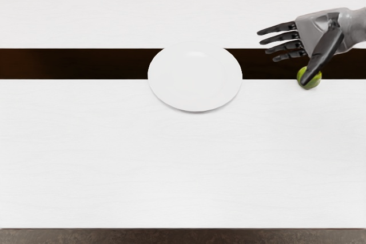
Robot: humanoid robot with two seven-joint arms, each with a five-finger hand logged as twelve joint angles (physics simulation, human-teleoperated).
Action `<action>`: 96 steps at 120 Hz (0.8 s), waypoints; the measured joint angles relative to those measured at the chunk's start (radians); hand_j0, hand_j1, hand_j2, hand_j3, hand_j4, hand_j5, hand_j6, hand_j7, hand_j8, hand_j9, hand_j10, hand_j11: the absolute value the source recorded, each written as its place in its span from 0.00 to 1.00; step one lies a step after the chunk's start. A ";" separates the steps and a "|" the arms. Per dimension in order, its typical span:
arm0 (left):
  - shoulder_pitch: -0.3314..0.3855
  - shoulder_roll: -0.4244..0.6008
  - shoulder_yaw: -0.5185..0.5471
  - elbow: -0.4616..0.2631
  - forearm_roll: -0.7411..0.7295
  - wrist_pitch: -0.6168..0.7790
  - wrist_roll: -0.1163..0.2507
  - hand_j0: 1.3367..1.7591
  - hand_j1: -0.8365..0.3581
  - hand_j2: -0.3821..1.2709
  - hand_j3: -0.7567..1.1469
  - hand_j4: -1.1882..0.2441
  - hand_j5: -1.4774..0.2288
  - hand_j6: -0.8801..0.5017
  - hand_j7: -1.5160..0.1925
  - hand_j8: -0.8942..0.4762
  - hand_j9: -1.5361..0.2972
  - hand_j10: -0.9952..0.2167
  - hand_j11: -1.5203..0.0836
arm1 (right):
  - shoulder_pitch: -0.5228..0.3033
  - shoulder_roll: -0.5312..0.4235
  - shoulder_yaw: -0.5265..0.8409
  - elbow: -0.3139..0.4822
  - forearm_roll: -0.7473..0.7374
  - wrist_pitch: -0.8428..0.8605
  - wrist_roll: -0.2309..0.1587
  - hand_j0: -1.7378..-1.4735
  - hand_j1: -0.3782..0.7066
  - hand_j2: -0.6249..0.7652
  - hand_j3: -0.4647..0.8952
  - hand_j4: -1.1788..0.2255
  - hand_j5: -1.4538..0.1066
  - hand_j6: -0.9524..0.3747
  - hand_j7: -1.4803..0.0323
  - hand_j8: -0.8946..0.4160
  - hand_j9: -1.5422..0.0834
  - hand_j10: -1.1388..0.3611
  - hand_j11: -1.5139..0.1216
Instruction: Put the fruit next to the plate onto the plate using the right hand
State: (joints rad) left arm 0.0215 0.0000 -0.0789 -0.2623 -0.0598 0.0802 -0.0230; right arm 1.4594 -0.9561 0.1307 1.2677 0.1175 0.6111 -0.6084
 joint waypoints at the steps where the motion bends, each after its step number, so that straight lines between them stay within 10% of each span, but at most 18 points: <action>1: 0.000 0.000 0.000 0.000 0.000 0.000 0.000 0.76 0.99 0.23 0.40 0.83 0.87 0.64 0.89 0.65 0.84 0.82 0.95 | 0.003 0.000 -0.001 0.004 -0.002 0.000 0.000 0.30 0.06 0.44 0.34 0.82 0.91 0.70 0.96 0.66 0.93 0.74 0.91; 26: 0.000 0.000 0.000 0.000 0.000 0.000 0.000 0.76 0.99 0.23 0.40 0.83 0.87 0.64 0.89 0.65 0.84 0.82 0.95 | 0.035 -0.008 -0.011 0.008 -0.054 0.000 -0.002 0.30 0.05 0.45 0.34 0.82 0.91 0.70 0.96 0.66 0.93 0.74 0.91; 60: 0.000 0.000 0.000 0.000 0.000 0.000 0.000 0.76 0.99 0.23 0.40 0.83 0.87 0.64 0.89 0.65 0.84 0.82 0.95 | 0.051 0.221 -0.095 -0.043 -0.602 -0.230 -0.002 0.30 0.06 0.45 0.34 0.82 0.91 0.69 0.95 0.66 0.93 0.74 0.90; 96: 0.000 0.000 0.000 0.000 0.000 0.000 0.000 0.76 0.99 0.23 0.40 0.83 0.87 0.64 0.89 0.65 0.84 0.82 0.95 | -0.073 0.408 -0.207 -0.321 -0.767 -0.479 -0.002 0.30 0.06 0.45 0.34 0.82 0.91 0.69 0.95 0.66 0.92 0.74 0.90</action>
State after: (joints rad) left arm 0.0215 0.0000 -0.0787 -0.2623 -0.0598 0.0798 -0.0229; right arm 1.3869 -0.5476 -0.0760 0.9468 -0.6500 0.1321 -0.6109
